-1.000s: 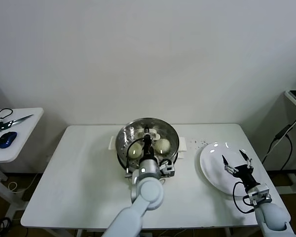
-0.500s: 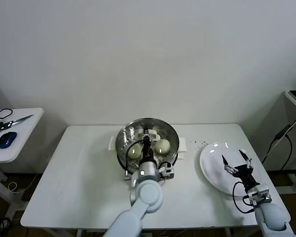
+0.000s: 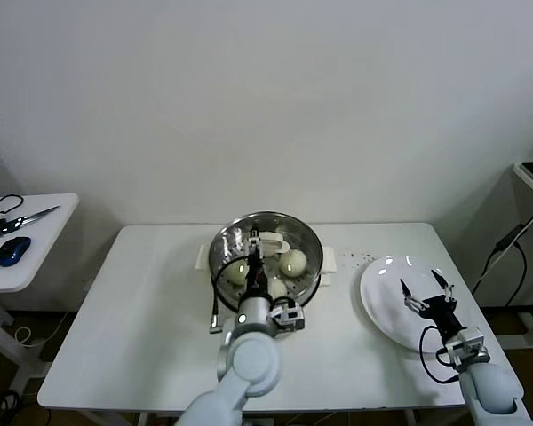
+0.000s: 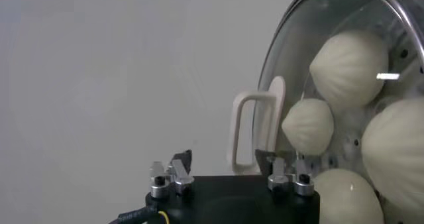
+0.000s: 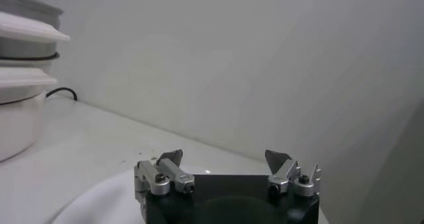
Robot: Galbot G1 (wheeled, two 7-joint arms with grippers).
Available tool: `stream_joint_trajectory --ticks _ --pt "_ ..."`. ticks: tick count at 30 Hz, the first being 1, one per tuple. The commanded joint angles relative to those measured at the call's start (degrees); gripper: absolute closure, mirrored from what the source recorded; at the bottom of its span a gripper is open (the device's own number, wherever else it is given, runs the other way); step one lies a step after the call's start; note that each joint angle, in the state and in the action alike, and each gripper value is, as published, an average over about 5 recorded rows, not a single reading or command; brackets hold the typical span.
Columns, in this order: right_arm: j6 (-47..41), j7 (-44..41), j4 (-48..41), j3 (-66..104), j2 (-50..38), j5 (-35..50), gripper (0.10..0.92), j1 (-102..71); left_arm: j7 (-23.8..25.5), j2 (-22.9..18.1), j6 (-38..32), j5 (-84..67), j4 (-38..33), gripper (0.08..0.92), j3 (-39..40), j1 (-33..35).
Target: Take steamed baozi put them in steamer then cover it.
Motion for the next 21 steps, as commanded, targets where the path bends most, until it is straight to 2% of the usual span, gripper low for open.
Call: stream_joint_trajectory --ticks 1,4,7,11,14,18,21 --pt "-4.0 0.0 1.4 -0.1 0.0 -0.4 0.203 0.1 1.1 5.8 -0.5 -5.1 -13.8 0.306 -1.1 6.1" --pt "-4.5 -0.1 1.8 -0.1 0.1 0.1 0.203 0.1 0.5 7.9 -1.0 -6.3 -17.4 0.226 -2.4 8.6" --pt "-4.6 0.0 2.0 -0.1 0.2 1.6 0.203 0.1 -1.4 10.0 -1.9 -8.6 -20.4 0.185 -4.4 10.7" --pt "-4.5 -0.2 2.7 -0.2 0.3 1.6 0.203 -0.6 -10.3 11.3 -5.5 -15.8 -21.5 0.178 -9.3 13.9" --pt "-4.2 -0.5 2.9 -0.2 0.6 1.5 0.203 -1.1 -17.8 11.2 -9.2 -26.6 -21.6 0.177 -14.4 16.9" --pt "-3.7 -0.7 3.3 0.0 1.1 1.0 0.203 -1.7 -26.7 9.6 -18.1 -43.7 -21.9 0.177 -23.5 22.6" --pt "-3.5 -0.8 3.8 0.2 1.3 0.8 0.203 -2.5 -29.5 8.0 -26.4 -55.8 -21.9 0.177 -31.6 27.8"
